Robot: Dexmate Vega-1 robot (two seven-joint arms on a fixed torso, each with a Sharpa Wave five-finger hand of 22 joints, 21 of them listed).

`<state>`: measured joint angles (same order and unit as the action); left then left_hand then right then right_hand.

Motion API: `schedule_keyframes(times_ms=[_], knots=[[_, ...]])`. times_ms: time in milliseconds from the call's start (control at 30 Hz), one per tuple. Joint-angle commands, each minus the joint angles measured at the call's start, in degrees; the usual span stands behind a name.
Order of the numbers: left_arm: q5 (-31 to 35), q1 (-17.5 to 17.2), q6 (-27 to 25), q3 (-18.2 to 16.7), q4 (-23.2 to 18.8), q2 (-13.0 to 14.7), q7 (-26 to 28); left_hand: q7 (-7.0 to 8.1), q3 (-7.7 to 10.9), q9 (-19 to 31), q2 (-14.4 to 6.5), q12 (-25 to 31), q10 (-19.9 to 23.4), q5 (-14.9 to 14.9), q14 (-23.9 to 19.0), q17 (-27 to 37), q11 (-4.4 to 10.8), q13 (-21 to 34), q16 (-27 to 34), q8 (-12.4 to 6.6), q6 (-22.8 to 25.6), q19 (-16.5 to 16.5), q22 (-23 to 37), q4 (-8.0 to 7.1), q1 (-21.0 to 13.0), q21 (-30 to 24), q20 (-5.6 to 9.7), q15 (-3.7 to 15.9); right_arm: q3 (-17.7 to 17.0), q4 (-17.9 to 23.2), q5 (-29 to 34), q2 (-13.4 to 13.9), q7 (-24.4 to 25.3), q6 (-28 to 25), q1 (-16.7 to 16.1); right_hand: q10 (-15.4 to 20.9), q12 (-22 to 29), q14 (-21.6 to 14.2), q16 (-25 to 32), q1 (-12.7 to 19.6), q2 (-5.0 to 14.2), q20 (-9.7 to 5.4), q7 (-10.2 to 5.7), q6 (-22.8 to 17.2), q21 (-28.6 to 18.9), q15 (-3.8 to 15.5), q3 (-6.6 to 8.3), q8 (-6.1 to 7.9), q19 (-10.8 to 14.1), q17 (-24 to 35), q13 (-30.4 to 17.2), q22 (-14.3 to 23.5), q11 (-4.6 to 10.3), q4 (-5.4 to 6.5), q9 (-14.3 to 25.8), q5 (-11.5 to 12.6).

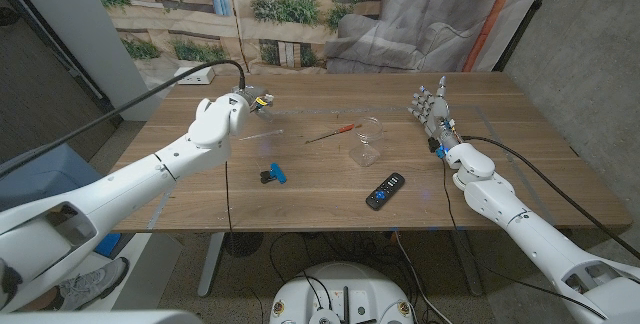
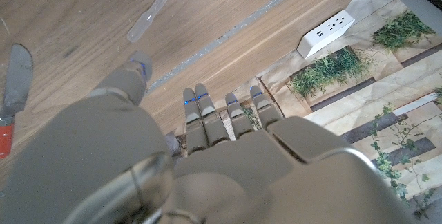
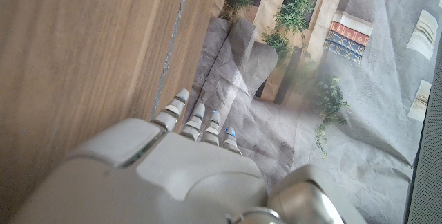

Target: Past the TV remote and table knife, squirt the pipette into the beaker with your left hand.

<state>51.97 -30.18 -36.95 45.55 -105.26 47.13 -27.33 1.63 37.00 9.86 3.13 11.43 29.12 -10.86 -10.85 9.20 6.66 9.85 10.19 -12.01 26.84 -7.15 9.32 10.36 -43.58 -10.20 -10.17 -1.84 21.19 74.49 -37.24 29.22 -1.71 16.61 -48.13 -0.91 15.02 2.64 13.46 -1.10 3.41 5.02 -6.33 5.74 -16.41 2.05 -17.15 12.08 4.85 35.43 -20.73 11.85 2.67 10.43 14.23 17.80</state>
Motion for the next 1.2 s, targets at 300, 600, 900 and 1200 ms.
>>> schedule_keyframes(times_ms=[300, 600, 900, 1200], knots=[[4.33, 3.50, -3.59, 4.04, 3.55, -4.44, -4.00, -0.33, -1.05, 0.10, 0.07, 0.29, 3.44, -0.45, 0.03, 0.24, -0.37, -0.06, 0.22, -0.23, 3.78, 1.70, 0.15, -0.08, -1.78, 0.17, -1.44, -0.33, -0.01, -0.01, -0.01, 0.03, -0.03, 0.01, 0.00, -0.31, 0.16, 0.64, 0.12, 0.01, 3.33, -0.02, -0.52, -0.17, -0.22, 4.49, -0.37, 0.39, 0.17, 0.25, -0.18, 0.31, 0.27, 0.03, 0.34, 0.32], [6.24, 4.28, -4.46, 5.33, 5.60, -5.60, -4.19, -0.09, -1.96, 0.23, 0.27, 0.00, 6.64, -0.48, 0.15, 0.21, 1.14, -0.14, 0.24, -0.26, 6.44, 4.13, 0.16, -0.09, -3.13, 0.17, -1.19, 1.63, -0.01, 0.01, -0.01, 0.03, -0.02, 0.01, -0.02, -0.21, 0.21, 0.63, 0.13, 0.01, 3.33, 0.00, -0.54, -0.19, -0.22, 4.57, -0.37, 0.40, 0.16, 0.25, -0.19, 0.31, 0.17, 0.03, 0.34, 0.33], [7.34, 4.46, -4.03, 6.41, 7.81, -6.60, -2.77, 0.15, -2.27, 0.25, 0.23, -0.25, 7.72, -0.53, 0.01, 0.20, 1.67, -0.15, 0.26, -0.07, 7.04, 4.29, 0.16, -0.05, -3.91, 0.01, -0.96, 3.30, 0.01, -0.04, 0.01, 0.00, -0.02, 0.03, 0.01, 0.01, 0.29, 0.53, 0.17, 0.00, 3.31, 0.05, -0.56, -0.14, -0.22, 4.58, -0.38, 0.38, 0.18, 0.25, -0.18, 0.31, 0.18, 0.03, 0.33, 0.32], [7.78, 4.77, -3.69, 7.80, 9.98, -7.69, -2.61, 1.27, -2.70, 0.28, 0.18, -0.40, 9.30, -0.56, -0.76, 0.19, 2.83, -0.14, 0.42, -0.36, 9.31, 4.24, 0.16, -0.05, -4.95, -0.12, 0.23, 4.42, 0.01, -0.06, 0.01, -0.01, -0.03, 0.05, 0.01, -0.22, 0.22, 0.58, 0.14, 0.00, 3.33, 0.02, -0.52, -0.20, -0.23, 4.55, -0.37, 0.40, 0.19, 0.26, -0.19, 0.31, 0.14, 0.03, 0.34, 0.33]])
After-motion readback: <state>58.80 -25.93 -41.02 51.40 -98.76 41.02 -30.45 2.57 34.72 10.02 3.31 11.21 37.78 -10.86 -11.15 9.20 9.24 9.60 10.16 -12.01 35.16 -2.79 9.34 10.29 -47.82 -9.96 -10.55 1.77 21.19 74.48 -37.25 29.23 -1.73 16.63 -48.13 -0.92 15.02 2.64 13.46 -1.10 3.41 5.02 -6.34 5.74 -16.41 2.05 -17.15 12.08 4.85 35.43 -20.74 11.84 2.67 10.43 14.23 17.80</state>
